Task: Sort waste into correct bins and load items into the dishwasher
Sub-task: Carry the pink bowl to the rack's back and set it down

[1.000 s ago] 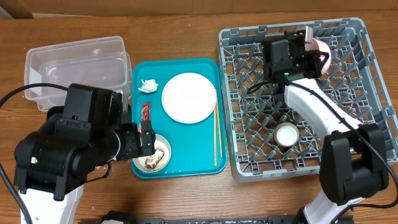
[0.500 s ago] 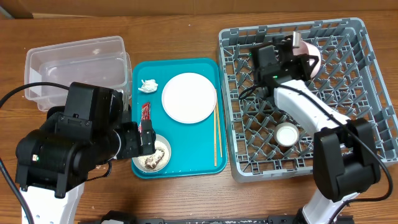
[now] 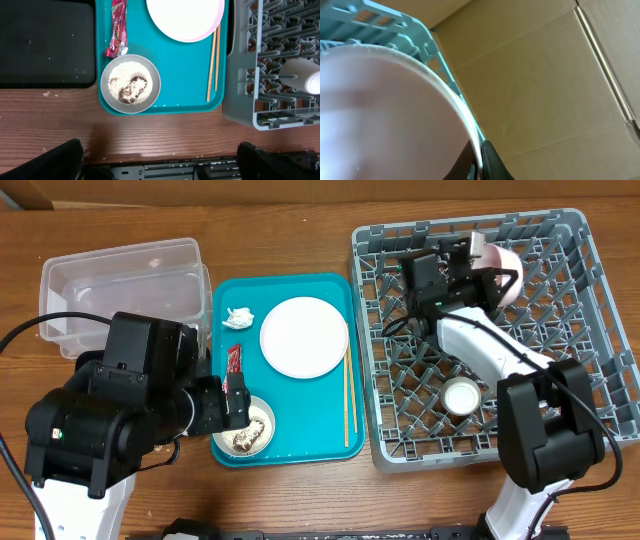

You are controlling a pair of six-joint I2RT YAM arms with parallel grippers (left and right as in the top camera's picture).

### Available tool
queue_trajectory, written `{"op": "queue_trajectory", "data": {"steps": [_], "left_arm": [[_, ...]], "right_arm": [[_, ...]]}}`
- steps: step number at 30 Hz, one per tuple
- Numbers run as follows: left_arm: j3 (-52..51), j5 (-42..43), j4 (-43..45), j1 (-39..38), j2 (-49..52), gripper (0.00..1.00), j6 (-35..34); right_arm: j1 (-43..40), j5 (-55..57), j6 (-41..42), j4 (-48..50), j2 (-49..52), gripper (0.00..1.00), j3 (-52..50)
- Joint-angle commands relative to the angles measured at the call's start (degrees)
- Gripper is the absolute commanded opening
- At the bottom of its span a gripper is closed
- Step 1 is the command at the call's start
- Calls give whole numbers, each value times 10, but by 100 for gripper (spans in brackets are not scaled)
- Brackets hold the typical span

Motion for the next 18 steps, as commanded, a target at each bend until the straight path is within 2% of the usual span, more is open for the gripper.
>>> {"op": "queue_trajectory", "data": {"steps": [1, 8, 18], "left_arm": [[7, -8, 1, -2, 1, 100, 9], [7, -8, 1, -2, 1, 100, 9], [7, -8, 1, -2, 1, 100, 9]], "right_arm": [[-7, -2, -6, -1, 11, 4, -5], [-3, -16, -5, -3, 11, 4, -6], [47, -62, -4, -34, 11, 6, -7]]}}
